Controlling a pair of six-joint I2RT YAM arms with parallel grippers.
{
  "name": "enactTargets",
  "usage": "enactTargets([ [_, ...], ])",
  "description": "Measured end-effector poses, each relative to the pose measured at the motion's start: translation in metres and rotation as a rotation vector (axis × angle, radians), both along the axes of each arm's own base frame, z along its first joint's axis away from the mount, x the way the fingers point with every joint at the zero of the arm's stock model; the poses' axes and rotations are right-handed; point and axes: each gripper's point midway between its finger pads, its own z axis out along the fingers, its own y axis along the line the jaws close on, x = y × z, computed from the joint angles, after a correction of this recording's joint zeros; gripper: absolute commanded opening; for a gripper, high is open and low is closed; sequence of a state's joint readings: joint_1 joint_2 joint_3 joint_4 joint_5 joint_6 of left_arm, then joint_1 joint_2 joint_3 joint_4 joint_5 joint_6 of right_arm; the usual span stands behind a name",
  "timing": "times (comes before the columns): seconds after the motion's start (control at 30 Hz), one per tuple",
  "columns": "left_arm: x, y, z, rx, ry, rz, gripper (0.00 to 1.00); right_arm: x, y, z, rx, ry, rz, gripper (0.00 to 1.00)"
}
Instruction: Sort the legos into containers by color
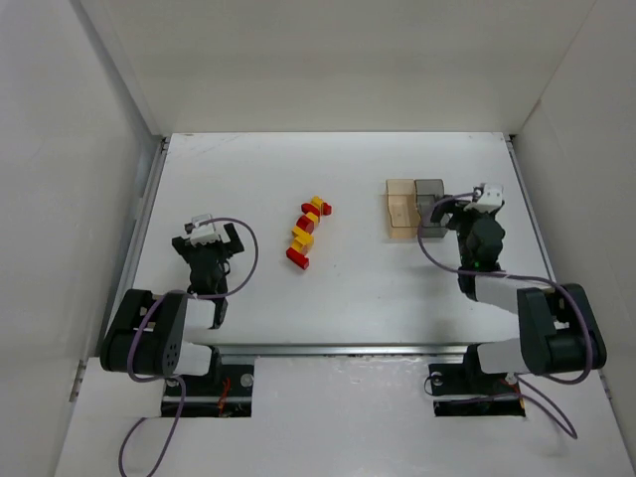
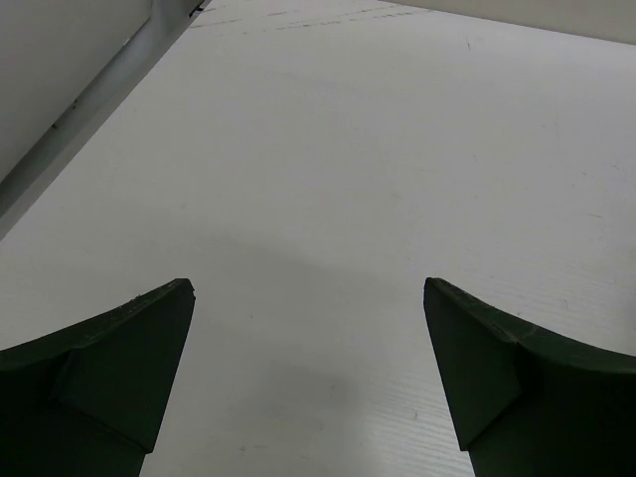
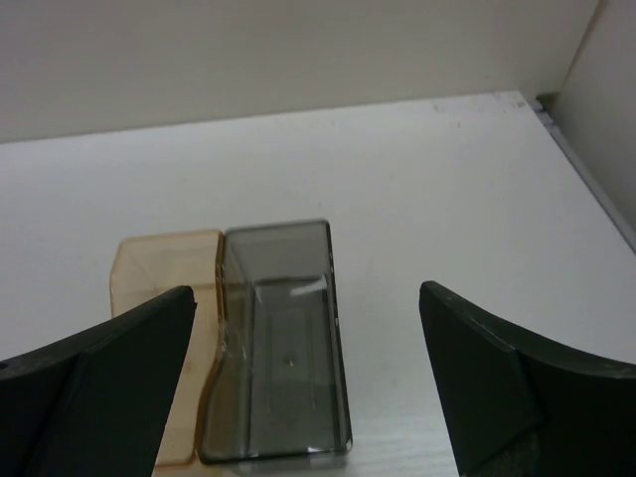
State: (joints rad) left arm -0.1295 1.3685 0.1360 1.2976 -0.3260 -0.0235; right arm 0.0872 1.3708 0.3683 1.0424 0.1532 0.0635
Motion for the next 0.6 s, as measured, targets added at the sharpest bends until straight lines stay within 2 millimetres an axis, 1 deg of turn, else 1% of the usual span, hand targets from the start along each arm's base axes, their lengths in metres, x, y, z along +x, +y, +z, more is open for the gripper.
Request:
enactTargets([
  [0.03,0.0,0.0,0.0,0.0,0.0,-0.002,1.0,0.006,0.002,0.009,-0.006,0.007,0.007,0.99],
  [0.07,0.0,-0.001,0.0,0.0,0.0,-0.005,1.0,0.014,0.004,0.022,-0.017,0.006,0.018,0.99],
  [0.13,0.0,-0.001,0.0,0.0,0.0,-0.008,1.0,0.027,0.009,0.055,-0.059,-0.024,0.038,0.99],
  [0.17,0.0,-0.002,0.0,0.001,0.001,-0.01,1.0,0.03,0.014,0.073,-0.084,-0.047,0.048,0.99],
  [0.23,0.001,-0.006,-0.001,0.016,0.008,-0.042,1.0,0.03,0.03,0.107,-0.154,-0.101,0.079,0.99],
  [0.3,-0.003,-0.015,-0.006,0.041,0.023,-0.105,1.0,0.025,0.05,0.134,-0.229,-0.147,0.106,0.99],
  [0.37,-0.014,-0.03,-0.011,0.077,0.039,-0.218,1.0,0.019,0.071,0.163,-0.355,-0.191,0.123,0.99],
  [0.4,-0.018,-0.039,-0.006,0.116,0.041,-0.286,1.0,0.017,0.081,0.177,-0.414,-0.212,0.123,0.99],
  [0.43,-0.018,-0.051,0.008,0.181,0.031,-0.378,1.0,0.015,0.088,0.19,-0.457,-0.228,0.115,0.99],
  [0.47,-0.014,-0.067,0.031,0.264,0.004,-0.486,1.0,0.014,0.095,0.203,-0.49,-0.247,0.104,0.99],
  [0.5,-0.009,-0.083,0.063,0.344,-0.045,-0.582,1.0,0.014,0.099,0.217,-0.505,-0.261,0.08,0.99],
  [0.53,-0.003,-0.097,0.1,0.405,-0.099,-0.654,1.0,0.016,0.098,0.229,-0.503,-0.264,0.042,0.99],
  [0.6,0.006,-0.115,0.176,0.502,-0.215,-0.723,1.0,0.024,0.089,0.252,-0.46,-0.257,-0.057,0.99],
])
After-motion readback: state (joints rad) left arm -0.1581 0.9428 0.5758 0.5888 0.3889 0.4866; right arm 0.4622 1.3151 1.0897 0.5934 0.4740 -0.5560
